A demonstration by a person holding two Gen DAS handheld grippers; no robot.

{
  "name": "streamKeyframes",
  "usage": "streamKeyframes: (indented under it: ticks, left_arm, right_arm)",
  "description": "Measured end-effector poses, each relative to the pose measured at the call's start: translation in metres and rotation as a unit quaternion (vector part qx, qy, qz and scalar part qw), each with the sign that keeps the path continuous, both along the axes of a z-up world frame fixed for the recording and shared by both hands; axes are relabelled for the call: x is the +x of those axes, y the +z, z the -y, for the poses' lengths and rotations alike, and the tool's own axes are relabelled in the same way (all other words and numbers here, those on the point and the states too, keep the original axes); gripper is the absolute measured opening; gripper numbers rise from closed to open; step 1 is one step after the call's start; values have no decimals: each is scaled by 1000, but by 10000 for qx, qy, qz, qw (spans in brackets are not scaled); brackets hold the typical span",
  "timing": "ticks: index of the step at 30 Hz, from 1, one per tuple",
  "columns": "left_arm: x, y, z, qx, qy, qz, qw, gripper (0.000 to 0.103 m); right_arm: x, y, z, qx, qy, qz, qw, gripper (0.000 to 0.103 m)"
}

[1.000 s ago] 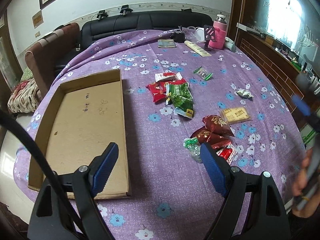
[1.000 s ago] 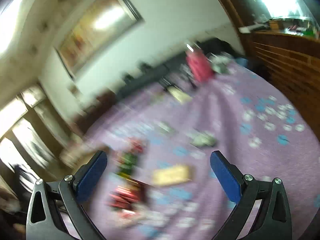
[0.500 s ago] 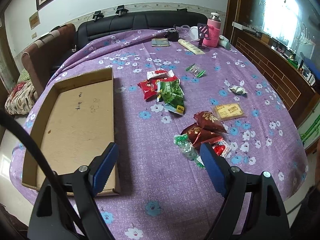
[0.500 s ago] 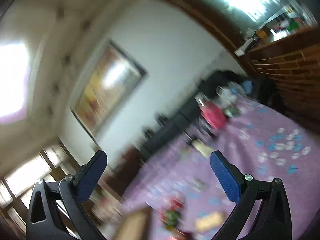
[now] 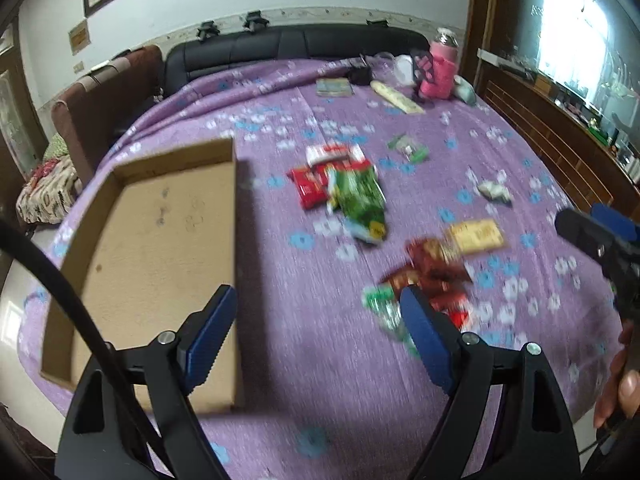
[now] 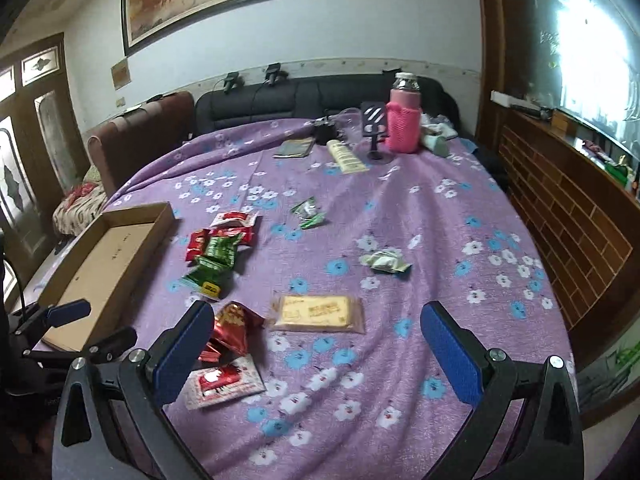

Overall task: Organize snacks
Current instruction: 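Move both tools over the snacks scattered beside the cardboard tray, then grasp the green pea-snack packet with the left tool while the right tool grasps the cream cake bar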

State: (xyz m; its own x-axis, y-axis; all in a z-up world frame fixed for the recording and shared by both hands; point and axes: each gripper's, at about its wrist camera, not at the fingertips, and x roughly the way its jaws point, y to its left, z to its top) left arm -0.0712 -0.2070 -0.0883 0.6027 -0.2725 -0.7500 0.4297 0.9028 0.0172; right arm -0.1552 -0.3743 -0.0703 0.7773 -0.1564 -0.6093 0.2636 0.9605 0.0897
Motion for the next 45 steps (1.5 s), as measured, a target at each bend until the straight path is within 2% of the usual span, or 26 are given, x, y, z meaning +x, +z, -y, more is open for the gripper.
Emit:
streamKeyframes:
  ticks: [4, 6, 11, 14, 19, 25, 27, 29, 34, 40, 45]
  left_arm:
    - [17, 15, -13, -105, 317, 149, 9993, 84]
    - [17, 13, -22, -237, 394, 94, 9989, 84]
    - [6, -4, -17, -161, 85, -118, 9998, 84]
    - [-1, -11, -7, -68, -127, -205, 9997, 84]
    - [-2, -15, 5, -2, -327, -295, 9990, 84]
    - [1, -18, 13, -85, -509, -553, 9971, 84]
    - [2, -18, 17, -81, -533, -574, 9969, 84]
    - [4, -17, 20, -77, -538, -577, 9969, 84]
    - [20, -16, 24, -69, -398, -579, 9975, 84]
    - [44, -25, 31, -19, -199, -775, 9968, 84]
    - [51, -27, 33, -16, -154, -848, 9963, 84]
  right_arm:
    - [3, 7, -7, -81, 62, 83, 9999, 103]
    - [-3, 6, -8, -154, 52, 107, 9998, 103]
    - [-6, -13, 7, 84, 151, -119, 9998, 103]
    - [-5, -22, 13, 79, 107, -327, 9994, 103]
    - [-4, -28, 12, 76, 382, -417, 9984, 103]
    - [5, -36, 12, 256, 733, -477, 9958, 91]
    - [8, -38, 12, 260, 790, -517, 9952, 79]
    - [12, -41, 13, 326, 834, -561, 9944, 71]
    - [22, -47, 17, 490, 893, -643, 9927, 71]
    - [32, -53, 22, 550, 948, -737, 9912, 71]
    - [37, -55, 27, 625, 992, -746, 9903, 71]
